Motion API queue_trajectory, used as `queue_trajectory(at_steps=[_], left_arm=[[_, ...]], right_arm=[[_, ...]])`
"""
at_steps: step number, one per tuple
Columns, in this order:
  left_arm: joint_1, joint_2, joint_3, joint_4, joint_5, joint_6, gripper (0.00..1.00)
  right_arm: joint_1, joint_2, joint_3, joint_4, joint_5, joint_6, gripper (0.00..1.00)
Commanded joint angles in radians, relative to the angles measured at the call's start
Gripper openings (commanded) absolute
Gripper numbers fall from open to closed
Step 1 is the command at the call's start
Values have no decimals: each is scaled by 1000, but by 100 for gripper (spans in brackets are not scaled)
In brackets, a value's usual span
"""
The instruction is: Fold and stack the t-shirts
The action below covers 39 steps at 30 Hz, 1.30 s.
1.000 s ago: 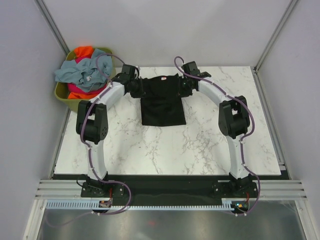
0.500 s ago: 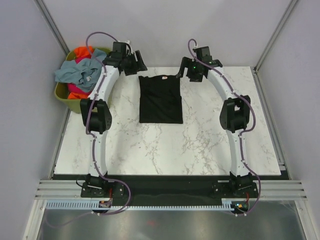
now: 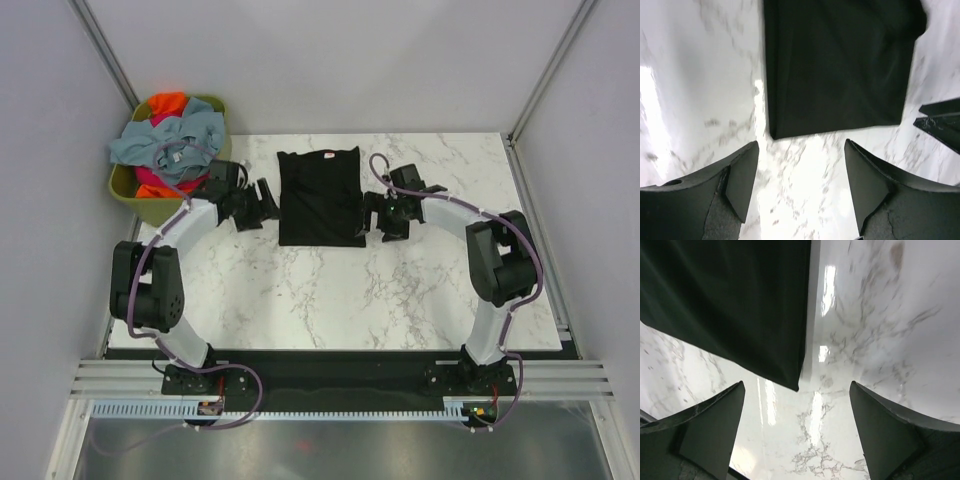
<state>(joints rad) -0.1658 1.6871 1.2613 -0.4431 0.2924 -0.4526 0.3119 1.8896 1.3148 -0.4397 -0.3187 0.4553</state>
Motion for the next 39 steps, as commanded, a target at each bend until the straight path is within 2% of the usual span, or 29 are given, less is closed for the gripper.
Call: queue_trajectory(at_steps=[1,5,7,11,15,24,35,39], left_arm=[[-3,-79,-172,219,86,-93,77],[-12,-66,-267,285,100,-118,76],[-23,-60,-298,302,103,-120,75],[-57,-96,-344,360,87,-109,72],[-104,-107,-359,389,41,-98,72],[-132,-64,-385,432,16,-112,68],[-136,-84,-425,438,28,-107,67],[-139,-90,-435,438,31,-104,67]], right_arm=[[30,-58,-92,131,-33,36,93],[44,-21,-138,179,-57,56,89],[44,-11,-108,168,-30,48,86],[56,-4,-3,95,53,14,74],[85,35,160,24,119,-24,73],[110,284,463,-34,67,-23,70],[113,430,642,-82,81,-33,70],[98,488,766,-103,78,-35,71]])
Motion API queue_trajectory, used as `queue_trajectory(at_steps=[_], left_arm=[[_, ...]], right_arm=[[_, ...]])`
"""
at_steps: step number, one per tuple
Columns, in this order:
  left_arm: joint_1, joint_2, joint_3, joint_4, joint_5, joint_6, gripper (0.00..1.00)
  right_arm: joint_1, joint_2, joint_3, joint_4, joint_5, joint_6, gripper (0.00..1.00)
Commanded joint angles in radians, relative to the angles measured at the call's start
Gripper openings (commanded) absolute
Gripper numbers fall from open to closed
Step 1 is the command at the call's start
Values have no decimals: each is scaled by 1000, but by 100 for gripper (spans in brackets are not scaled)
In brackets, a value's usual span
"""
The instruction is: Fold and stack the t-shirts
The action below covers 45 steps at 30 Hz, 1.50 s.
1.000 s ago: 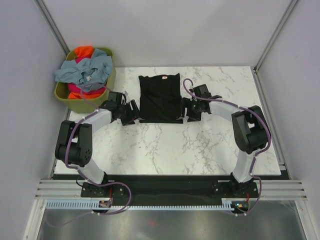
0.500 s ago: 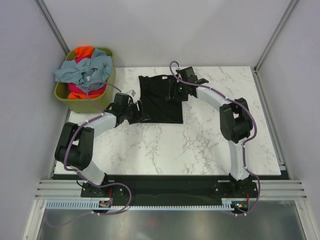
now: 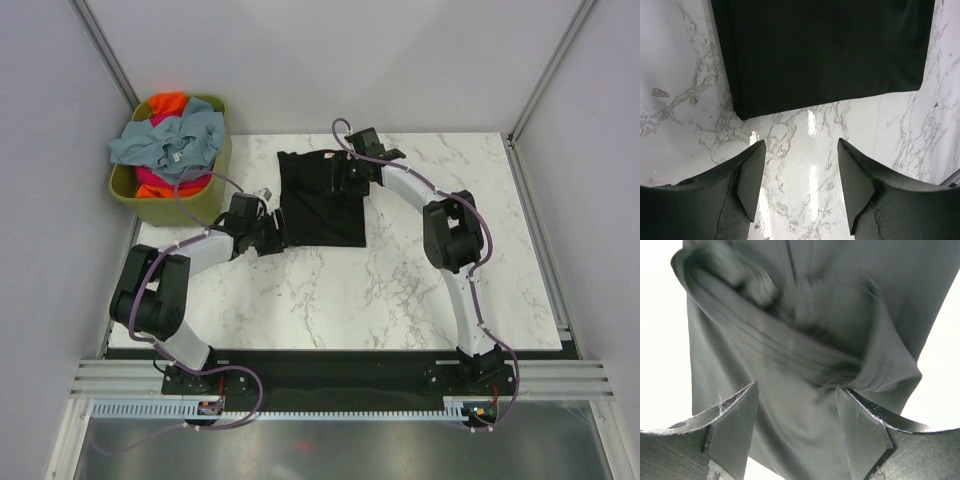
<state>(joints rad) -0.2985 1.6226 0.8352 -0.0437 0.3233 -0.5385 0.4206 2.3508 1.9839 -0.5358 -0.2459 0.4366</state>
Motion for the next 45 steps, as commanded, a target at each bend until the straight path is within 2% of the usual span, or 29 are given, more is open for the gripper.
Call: queue_trajectory(at_steps=[1,7,10,12,13,16,17,19,22,26,30,34,37,40,44,45], left_arm=[[-8,-24,-11,39,3,-14,66],[-8,-47,-34,38,5,-8,66],[-11,-62,-42,27,-1,-14,66],[-11,-73,-42,16,-6,-15,66],[-11,-90,-42,4,-16,-15,66],[-11,-115,-44,-19,-67,-9,68],[-11,-128,-44,-33,-82,-8,69],[-8,-141,-51,-42,-116,-14,71],[-8,-144,-62,-39,-133,-34,72],[-5,-132,-74,-19,-155,-44,72],[4,-96,-68,7,-159,-49,72],[6,-73,-42,25,-122,-54,70],[2,-58,-38,38,-104,-55,69],[-5,-63,-56,39,-102,-57,68],[-16,-102,-108,41,-76,-63,67],[-17,-119,-122,39,-49,-77,66]], right_arm=[[-23,50,121,-13,7,-15,72],[-98,169,375,-11,100,7,76],[-146,212,522,48,18,33,80],[-161,162,523,88,-25,34,82],[-164,125,488,106,-35,28,85],[-163,-65,244,175,-35,4,89],[-164,-109,102,181,-30,5,90],[-164,-238,-41,195,-45,19,91],[-161,-375,-409,233,-110,62,90],[-138,-511,-702,306,-144,93,89],[-106,-591,-867,375,-150,102,86],[-80,-591,-896,384,-150,100,78],[-40,-584,-838,376,-145,73,71],[-4,-541,-723,349,-130,57,67],[27,-400,-527,309,-122,54,62],[32,-371,-495,309,-121,60,56]])
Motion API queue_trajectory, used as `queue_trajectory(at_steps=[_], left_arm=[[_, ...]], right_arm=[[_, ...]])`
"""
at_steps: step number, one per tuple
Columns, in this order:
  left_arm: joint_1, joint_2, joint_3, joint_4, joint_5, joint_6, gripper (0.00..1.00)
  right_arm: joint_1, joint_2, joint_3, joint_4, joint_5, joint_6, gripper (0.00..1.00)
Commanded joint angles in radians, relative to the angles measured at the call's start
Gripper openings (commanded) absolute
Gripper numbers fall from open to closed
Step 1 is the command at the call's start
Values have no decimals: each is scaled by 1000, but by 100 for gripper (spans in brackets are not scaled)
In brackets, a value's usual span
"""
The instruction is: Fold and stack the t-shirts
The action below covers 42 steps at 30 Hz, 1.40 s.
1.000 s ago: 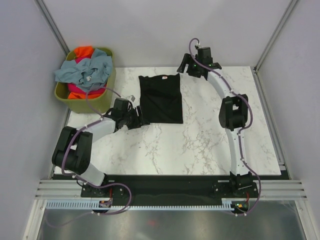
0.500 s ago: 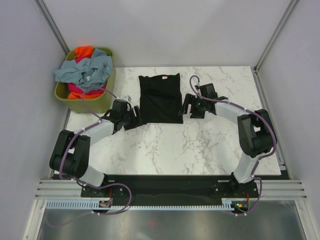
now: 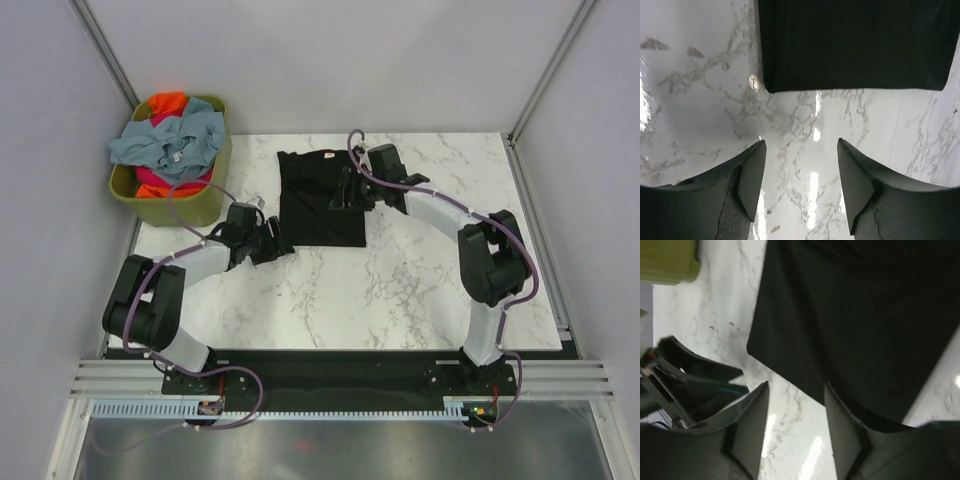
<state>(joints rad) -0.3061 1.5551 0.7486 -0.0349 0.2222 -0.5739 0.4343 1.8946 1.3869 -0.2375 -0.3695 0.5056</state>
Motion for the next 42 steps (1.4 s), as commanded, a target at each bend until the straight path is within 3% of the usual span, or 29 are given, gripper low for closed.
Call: queue_trajectory(at_steps=[1,4,6,8,12,21,31,34,35,37,38,42], left_arm=[[-10,-68,-57,30,75,-52,66],[-24,-180,-69,-20,147,-73,65],[-27,-286,-51,-124,176,-47,65],[-27,-355,3,-262,161,17,66],[-24,-522,84,-439,66,123,69],[-22,-687,12,-497,14,158,70],[-22,-655,17,-491,3,170,70],[-21,-653,17,-490,-9,174,70],[-21,-652,15,-488,-11,171,70],[-21,-638,14,-482,-15,163,70],[-22,-632,15,-484,-20,155,71],[-21,-584,15,-471,-50,112,72]], right_arm=[[24,116,169,10,3,-6,51],[24,259,341,-28,-26,4,30],[24,349,426,-81,-29,2,10],[24,404,506,-100,-23,1,4],[24,469,598,-123,-11,-9,2],[-22,623,846,-183,26,-6,8],[-48,776,1126,-128,170,-107,22],[-65,724,1086,-20,159,-105,39],[-68,703,1074,9,162,-107,60],[-86,651,1022,30,161,-110,74],[-92,590,1000,36,159,-111,86],[-123,352,751,33,124,-101,96]])
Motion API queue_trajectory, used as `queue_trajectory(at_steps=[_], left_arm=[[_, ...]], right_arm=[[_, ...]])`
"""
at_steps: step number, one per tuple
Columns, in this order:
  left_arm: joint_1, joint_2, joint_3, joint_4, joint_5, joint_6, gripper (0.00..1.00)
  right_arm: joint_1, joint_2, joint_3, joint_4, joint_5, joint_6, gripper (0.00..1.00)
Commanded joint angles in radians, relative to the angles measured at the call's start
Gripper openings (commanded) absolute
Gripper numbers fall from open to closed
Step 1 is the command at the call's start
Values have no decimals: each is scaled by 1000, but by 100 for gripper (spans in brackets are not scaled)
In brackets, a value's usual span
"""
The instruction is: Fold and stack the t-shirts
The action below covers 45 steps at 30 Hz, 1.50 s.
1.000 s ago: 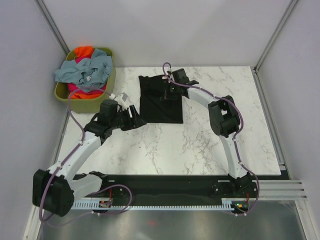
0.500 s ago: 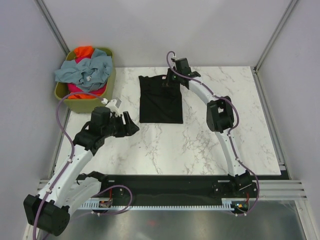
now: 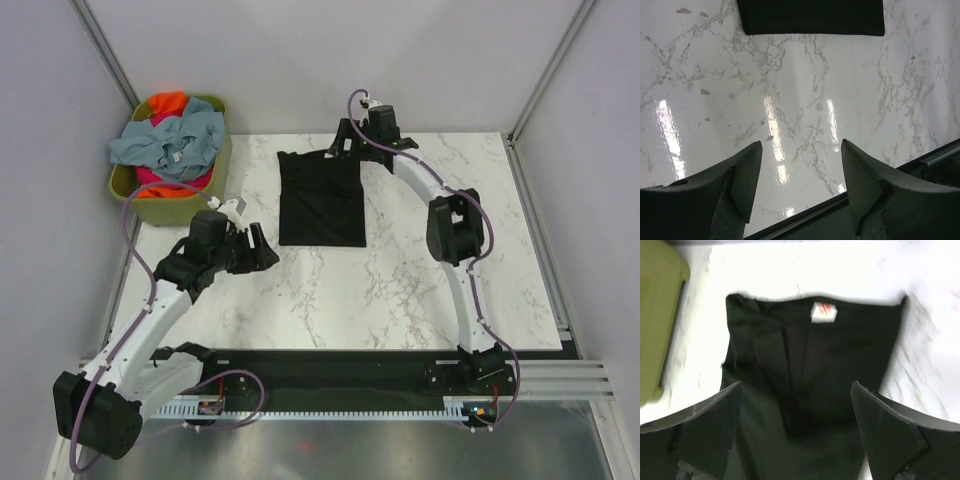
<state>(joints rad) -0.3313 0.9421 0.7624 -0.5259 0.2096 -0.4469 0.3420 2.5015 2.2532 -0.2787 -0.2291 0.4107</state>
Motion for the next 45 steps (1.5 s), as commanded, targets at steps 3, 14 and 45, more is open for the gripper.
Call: queue_trajectory(at_steps=[3,14,45], left_arm=[[3,72,-27,88,-39,-78,73],[9,279,-94,435,-88,-187,73],[63,708,-58,741,-67,-231,70]], right_arm=[[-32,-479,-432,75,7,10,98],[-32,-872,-1244,162,-134,120,88],[35,-573,-1287,348,-187,172,49]])
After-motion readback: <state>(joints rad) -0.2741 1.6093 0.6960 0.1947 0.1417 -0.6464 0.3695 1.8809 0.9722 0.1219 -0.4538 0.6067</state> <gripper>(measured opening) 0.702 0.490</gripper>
